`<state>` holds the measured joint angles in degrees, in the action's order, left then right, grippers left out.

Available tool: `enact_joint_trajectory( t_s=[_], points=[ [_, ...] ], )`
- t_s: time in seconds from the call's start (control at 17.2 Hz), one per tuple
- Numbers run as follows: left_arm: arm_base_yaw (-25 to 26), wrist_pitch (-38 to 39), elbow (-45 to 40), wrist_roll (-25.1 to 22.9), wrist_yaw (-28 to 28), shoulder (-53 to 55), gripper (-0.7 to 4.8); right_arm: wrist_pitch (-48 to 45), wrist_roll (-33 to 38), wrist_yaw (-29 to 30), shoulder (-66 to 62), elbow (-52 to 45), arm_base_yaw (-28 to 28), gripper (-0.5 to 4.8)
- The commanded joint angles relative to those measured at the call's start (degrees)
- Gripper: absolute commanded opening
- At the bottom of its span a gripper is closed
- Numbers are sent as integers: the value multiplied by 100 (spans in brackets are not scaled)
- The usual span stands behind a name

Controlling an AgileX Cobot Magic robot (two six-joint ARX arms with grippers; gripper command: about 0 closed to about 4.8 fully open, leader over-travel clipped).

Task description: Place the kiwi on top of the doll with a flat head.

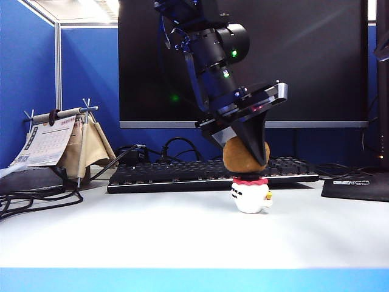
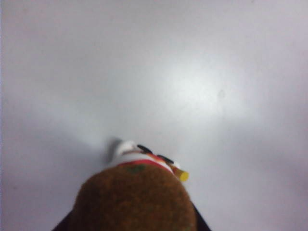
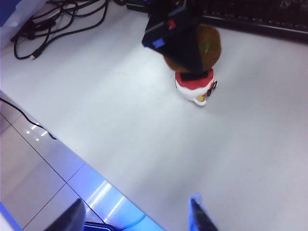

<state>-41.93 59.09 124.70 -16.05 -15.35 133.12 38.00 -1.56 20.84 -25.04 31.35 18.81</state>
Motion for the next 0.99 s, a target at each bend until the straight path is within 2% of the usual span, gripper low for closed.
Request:
enact_joint_trajectory(
  t_s=[0.06, 0.17, 0.47, 0.52, 0.58, 0.64, 0.99],
  points=[
    [11, 0, 28, 0, -13, -4, -5, -98, -20, 28, 2, 13, -4, 274],
    [9, -7, 28, -2, -33, -4, -3, -98, -20, 28, 2, 13, -7, 274],
    [7, -59, 28, 20, -33, -4, 224, -101, -22, 26, 2, 7, -7, 274],
    [7, -61, 28, 48, -31, -4, 304, -103, -22, 26, 2, 7, -7, 274],
    [7, -77, 28, 122, -28, -4, 361, -101, -22, 26, 2, 7, -7, 274],
    [7, -92, 28, 188, -31, -4, 388, -101, -22, 24, 2, 7, -7, 274],
    [-4, -68, 28, 199, -28, -7, 408, -101, -24, 7, 2, 4, -7, 274]
  ],
)
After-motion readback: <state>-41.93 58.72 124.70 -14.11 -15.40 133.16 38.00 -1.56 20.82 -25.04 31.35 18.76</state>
